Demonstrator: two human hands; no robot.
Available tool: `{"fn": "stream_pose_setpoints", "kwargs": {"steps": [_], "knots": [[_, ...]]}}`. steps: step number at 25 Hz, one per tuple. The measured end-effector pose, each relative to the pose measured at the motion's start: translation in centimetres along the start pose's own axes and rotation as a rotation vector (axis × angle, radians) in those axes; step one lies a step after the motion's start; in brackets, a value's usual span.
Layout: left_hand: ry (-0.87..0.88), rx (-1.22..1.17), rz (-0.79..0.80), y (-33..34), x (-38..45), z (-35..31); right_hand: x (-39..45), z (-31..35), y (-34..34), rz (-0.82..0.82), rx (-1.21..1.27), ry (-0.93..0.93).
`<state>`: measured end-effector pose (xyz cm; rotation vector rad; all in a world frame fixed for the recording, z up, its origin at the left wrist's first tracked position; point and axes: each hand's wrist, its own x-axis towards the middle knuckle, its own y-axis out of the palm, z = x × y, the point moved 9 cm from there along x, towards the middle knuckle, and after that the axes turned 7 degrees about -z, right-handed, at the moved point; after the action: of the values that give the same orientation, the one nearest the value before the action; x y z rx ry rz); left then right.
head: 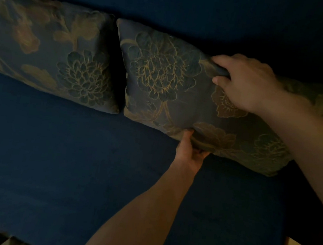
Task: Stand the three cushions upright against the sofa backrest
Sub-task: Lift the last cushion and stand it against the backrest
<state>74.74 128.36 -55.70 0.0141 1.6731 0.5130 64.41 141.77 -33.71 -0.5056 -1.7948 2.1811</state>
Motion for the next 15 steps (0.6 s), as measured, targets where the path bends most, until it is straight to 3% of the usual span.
{"fn": "stream_pose_setpoints", "kwargs": {"steps": [8, 15], "knots": [[0.0, -0.067, 0.065, -0.6, 1.3, -1.3, 0.3, 0.7, 1.9, -0.063, 0.024, -0.014], [-0.019, 0.06, -0.033, -1.9, 2.4, -1.8, 0.1, 0.7, 3.3, -0.084, 0.054, 0.009]]}}
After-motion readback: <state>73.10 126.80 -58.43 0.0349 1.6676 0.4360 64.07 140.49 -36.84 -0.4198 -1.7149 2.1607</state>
